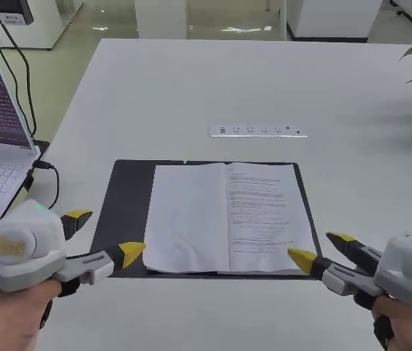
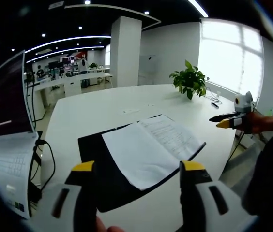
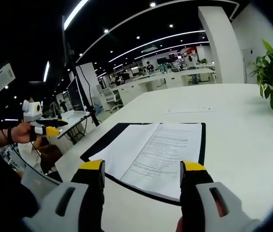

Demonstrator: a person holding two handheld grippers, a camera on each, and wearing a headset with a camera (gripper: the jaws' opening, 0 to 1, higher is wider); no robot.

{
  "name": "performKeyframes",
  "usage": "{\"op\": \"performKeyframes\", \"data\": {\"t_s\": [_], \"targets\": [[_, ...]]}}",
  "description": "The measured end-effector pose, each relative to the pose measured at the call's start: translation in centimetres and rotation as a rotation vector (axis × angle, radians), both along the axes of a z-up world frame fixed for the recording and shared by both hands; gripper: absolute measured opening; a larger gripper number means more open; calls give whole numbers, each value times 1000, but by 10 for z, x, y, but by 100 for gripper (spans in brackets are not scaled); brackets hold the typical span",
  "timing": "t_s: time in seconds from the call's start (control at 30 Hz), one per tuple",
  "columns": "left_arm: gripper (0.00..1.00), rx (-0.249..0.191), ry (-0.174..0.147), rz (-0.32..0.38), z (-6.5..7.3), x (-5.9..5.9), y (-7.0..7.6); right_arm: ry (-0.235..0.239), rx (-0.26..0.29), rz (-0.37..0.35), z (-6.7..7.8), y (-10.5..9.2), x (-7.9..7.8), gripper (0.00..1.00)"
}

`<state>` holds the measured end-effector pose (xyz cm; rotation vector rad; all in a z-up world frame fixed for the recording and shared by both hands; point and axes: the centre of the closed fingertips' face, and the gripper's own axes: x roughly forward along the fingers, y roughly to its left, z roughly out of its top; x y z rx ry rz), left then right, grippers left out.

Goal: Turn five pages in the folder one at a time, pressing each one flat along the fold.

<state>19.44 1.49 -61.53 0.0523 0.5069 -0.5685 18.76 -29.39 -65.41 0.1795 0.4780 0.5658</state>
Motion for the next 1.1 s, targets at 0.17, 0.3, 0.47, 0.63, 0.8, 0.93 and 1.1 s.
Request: {"op": "performKeyframes", "data": {"t_s": [0.17, 0.3, 0.47, 0.63, 0.8, 0.93, 1.1], "targets": [[71, -11, -6, 3, 5, -5, -3, 5, -4, 6, -1, 3, -4, 63], [72, -13, -5, 3, 6, -7, -4, 6, 5, 3, 0, 3, -5, 64], [72, -19, -1, 0, 7, -9, -7, 19, 22, -7, -1, 2, -8, 66], [73, -22, 9, -12, 5, -10, -13, 27, 17, -10, -3, 0, -11, 66], [73, -22, 18, -33, 2, -10, -21, 36, 15, -14, -3, -3, -16, 67], [73, -23, 22, -51, 1, -9, -28, 30, 15, -27, -2, -6, -18, 69], [73, -26, 23, -72, 1, -7, -36, 40, 16, -39, -5, -8, -22, 70]]}}
